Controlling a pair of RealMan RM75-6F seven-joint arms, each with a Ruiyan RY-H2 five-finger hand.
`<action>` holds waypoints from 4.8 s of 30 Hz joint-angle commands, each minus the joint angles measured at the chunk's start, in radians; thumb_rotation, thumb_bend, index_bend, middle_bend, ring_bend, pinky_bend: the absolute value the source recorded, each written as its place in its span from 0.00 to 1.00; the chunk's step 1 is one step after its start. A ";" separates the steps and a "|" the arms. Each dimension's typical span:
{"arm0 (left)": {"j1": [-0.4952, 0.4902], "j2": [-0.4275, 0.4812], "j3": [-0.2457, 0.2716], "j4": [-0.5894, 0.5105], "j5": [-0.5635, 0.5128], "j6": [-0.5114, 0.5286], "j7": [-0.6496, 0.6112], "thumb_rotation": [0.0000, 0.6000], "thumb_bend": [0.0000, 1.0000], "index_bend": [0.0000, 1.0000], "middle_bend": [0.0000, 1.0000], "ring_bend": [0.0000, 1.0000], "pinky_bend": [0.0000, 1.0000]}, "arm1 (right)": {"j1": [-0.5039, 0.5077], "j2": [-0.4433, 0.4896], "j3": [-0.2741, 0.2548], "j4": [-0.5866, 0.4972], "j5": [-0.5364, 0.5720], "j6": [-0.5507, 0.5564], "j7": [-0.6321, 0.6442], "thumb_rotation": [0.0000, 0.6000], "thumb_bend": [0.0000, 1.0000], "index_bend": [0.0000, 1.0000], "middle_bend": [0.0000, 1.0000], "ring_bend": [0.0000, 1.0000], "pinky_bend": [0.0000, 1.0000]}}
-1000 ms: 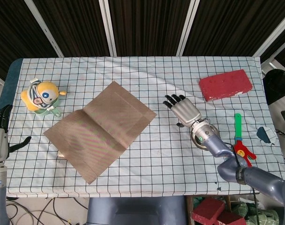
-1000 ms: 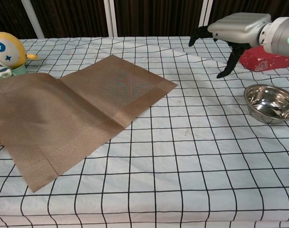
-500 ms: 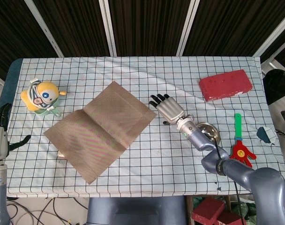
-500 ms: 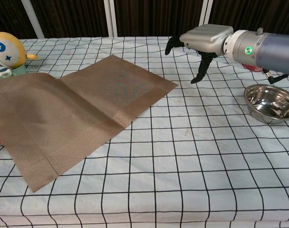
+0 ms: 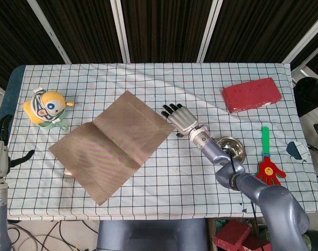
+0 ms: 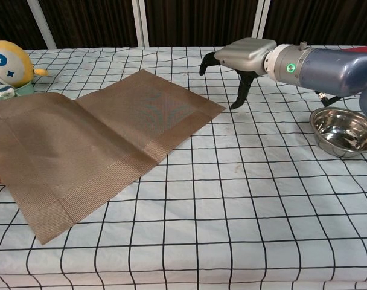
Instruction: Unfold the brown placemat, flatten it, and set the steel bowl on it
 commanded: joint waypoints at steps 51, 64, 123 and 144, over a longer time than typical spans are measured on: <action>0.003 0.006 -0.022 -0.012 -0.024 -0.021 -0.017 1.00 0.01 0.06 0.07 0.07 0.10 | 0.068 -0.235 -0.044 0.337 -0.009 -0.016 0.325 1.00 0.00 0.21 0.08 0.12 0.24; 0.003 0.006 -0.024 -0.011 -0.029 -0.025 -0.015 1.00 0.01 0.06 0.07 0.07 0.10 | 0.058 -0.250 -0.053 0.352 -0.015 0.010 0.392 1.00 0.00 0.25 0.08 0.12 0.24; 0.003 0.009 -0.023 -0.027 -0.030 -0.035 -0.021 1.00 0.01 0.06 0.06 0.07 0.10 | -0.009 -0.210 -0.099 0.317 -0.051 0.138 0.433 1.00 0.50 0.62 0.10 0.13 0.24; 0.007 0.020 0.002 -0.047 0.026 -0.023 -0.050 1.00 0.01 0.06 0.05 0.07 0.10 | -0.284 0.010 0.080 -0.370 0.312 0.302 -0.208 1.00 0.53 0.65 0.11 0.13 0.24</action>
